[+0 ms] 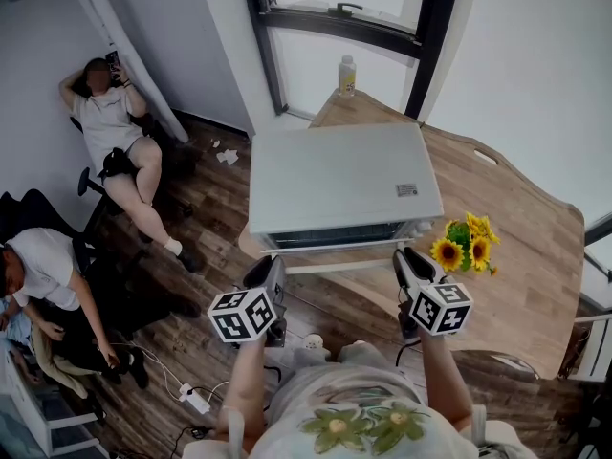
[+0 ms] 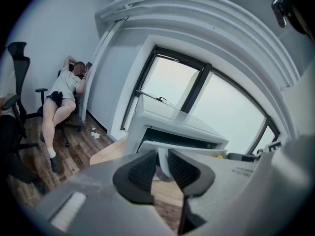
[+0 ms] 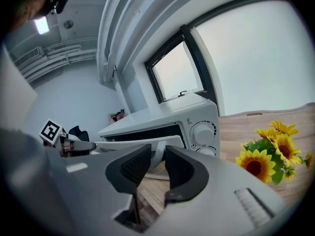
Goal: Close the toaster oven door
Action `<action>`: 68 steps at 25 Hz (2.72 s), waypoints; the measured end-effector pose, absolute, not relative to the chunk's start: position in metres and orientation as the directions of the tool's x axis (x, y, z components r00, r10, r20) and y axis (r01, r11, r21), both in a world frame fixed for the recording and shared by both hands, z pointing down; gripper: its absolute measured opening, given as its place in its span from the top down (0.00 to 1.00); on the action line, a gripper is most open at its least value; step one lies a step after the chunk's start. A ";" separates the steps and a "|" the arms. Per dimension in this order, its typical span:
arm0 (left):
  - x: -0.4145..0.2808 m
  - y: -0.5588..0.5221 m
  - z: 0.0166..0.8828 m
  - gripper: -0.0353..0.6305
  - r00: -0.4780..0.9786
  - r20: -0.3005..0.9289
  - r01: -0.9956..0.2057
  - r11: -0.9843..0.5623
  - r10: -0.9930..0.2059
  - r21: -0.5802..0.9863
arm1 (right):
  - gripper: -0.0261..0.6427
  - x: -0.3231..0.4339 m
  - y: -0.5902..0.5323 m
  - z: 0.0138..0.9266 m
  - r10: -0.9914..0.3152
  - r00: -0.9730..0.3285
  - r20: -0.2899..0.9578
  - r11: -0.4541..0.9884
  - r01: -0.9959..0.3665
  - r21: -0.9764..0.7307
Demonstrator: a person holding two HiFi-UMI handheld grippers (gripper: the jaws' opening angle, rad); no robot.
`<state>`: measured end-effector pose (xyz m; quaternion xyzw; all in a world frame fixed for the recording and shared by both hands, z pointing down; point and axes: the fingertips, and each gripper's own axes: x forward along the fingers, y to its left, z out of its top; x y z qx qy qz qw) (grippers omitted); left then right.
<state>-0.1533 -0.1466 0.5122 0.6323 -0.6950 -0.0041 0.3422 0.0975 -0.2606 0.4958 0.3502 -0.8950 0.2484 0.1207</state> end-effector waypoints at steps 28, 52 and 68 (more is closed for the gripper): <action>-0.167 -0.172 0.502 0.81 0.011 0.464 -0.881 0.211 -0.886 0.424 | 0.82 0.084 -0.287 0.486 -0.561 -0.731 0.389 0.632 -0.682 -0.369; -0.167 -0.178 0.492 0.81 -0.016 0.437 -0.936 0.167 -0.899 0.310 | 0.78 0.080 -0.292 0.470 -0.644 -0.676 0.357 0.670 -0.724 -0.164; -0.115 -0.133 0.449 0.94 -0.009 0.283 -0.972 0.075 -0.959 0.224 | 0.96 0.086 -0.217 0.444 -0.650 -0.719 0.247 0.715 -0.689 -0.122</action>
